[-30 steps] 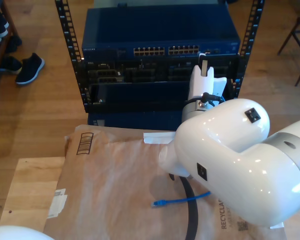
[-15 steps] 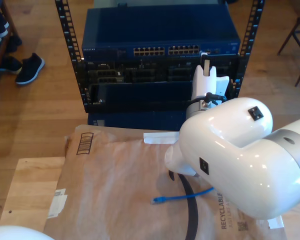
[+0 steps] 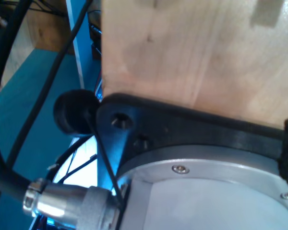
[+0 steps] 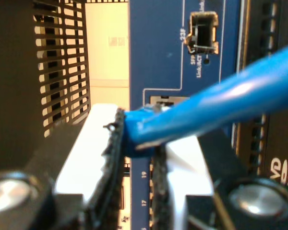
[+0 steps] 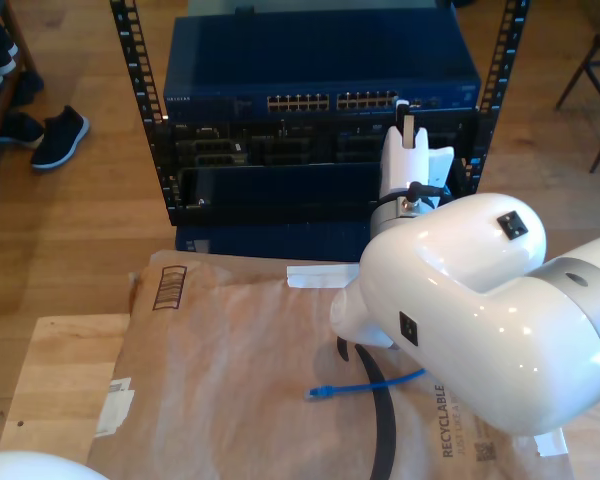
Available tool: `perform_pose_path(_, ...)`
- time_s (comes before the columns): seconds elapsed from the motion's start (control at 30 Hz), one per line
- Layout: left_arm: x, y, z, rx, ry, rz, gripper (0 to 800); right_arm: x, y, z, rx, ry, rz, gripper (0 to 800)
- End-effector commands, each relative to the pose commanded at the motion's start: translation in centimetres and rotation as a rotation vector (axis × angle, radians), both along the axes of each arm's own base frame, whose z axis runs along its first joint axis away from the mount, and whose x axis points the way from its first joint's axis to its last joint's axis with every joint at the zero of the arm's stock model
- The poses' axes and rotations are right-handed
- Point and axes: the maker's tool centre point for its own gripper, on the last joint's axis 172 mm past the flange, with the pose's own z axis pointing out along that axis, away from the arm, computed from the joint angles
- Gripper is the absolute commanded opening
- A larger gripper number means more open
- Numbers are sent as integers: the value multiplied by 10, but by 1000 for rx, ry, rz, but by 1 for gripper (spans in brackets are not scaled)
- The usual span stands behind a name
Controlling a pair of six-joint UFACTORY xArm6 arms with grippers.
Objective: Grab the cable and plug it in
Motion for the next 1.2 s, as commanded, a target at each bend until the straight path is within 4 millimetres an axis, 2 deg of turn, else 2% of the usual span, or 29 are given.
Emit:
perform_pose_path(0.37,0,0,0,0,0,0,799,6,4,0,1,-10,7,0)
perform_pose_path(0.53,0,0,0,0,0,0,799,9,-2,-1,3,-10,-3,0)
perform_pose_path(1.2,0,0,0,0,0,0,798,8,-2,-1,2,-11,-1,0)
